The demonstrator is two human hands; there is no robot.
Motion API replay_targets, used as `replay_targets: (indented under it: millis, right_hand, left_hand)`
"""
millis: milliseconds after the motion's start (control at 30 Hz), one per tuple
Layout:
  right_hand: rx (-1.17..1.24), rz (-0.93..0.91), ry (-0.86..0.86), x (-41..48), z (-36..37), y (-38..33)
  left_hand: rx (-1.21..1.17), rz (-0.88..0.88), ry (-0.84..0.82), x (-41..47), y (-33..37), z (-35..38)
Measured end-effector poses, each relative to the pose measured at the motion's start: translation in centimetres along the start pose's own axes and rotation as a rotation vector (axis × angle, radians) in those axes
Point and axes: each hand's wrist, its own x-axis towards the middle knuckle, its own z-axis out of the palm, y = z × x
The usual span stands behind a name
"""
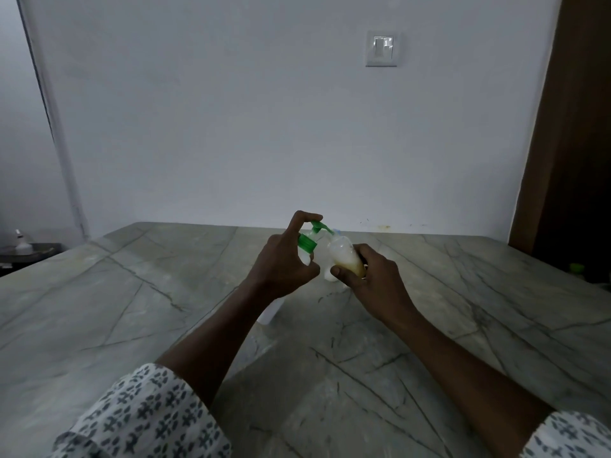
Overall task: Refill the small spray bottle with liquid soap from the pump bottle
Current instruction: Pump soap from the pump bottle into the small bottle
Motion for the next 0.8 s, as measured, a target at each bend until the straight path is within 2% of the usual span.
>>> replay_targets:
  millis: [333, 800]
  right_hand:
    - [-0.012, -0.011, -0.006, -0.06, 0.25, -0.08]
    - [-0.013, 0.011, 0.001, -0.08, -0.02, 0.0]
  left_hand:
    - [0.025, -0.022, 0.064, -0.09, 0.13, 0.29]
    - [0.015, -0.035, -0.015, -0.01, 0.21, -0.16]
